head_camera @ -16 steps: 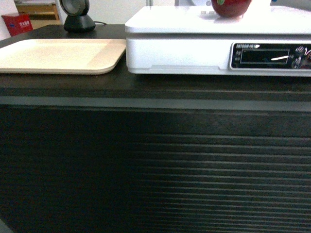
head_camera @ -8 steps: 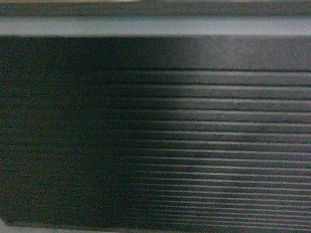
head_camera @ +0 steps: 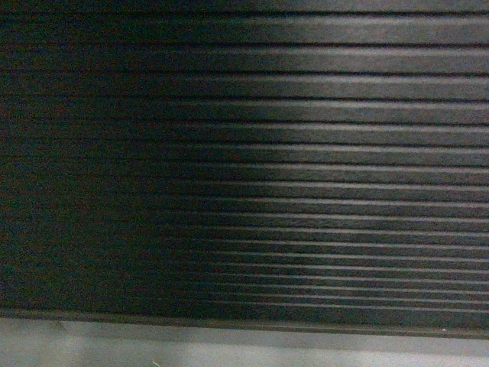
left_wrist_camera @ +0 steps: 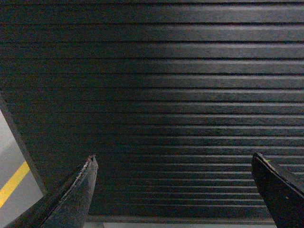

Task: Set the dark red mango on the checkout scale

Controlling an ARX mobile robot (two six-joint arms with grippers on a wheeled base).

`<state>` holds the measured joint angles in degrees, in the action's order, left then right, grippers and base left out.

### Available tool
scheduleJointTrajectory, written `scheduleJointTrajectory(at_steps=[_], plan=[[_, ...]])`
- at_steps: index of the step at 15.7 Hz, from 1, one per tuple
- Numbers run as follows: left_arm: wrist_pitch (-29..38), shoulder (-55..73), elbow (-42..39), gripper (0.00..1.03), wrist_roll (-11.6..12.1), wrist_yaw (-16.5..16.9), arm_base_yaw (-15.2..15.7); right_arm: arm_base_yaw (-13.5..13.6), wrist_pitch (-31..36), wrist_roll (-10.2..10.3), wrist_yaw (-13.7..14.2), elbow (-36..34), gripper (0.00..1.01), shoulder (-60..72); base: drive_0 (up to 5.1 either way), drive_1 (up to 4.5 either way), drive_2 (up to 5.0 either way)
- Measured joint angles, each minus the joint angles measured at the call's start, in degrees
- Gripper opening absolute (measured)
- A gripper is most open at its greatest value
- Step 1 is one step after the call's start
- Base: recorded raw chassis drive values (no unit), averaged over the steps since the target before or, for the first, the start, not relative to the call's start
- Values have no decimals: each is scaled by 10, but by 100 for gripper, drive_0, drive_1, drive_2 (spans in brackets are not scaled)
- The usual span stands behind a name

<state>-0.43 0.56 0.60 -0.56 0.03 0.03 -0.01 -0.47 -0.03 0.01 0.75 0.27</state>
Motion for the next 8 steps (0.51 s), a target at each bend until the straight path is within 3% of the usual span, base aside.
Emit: scheduleJointTrajectory(at_steps=[8], plan=[[1,0,0,98,0,-1,0,0,2,0,0,0,98,0,0,0,0]])
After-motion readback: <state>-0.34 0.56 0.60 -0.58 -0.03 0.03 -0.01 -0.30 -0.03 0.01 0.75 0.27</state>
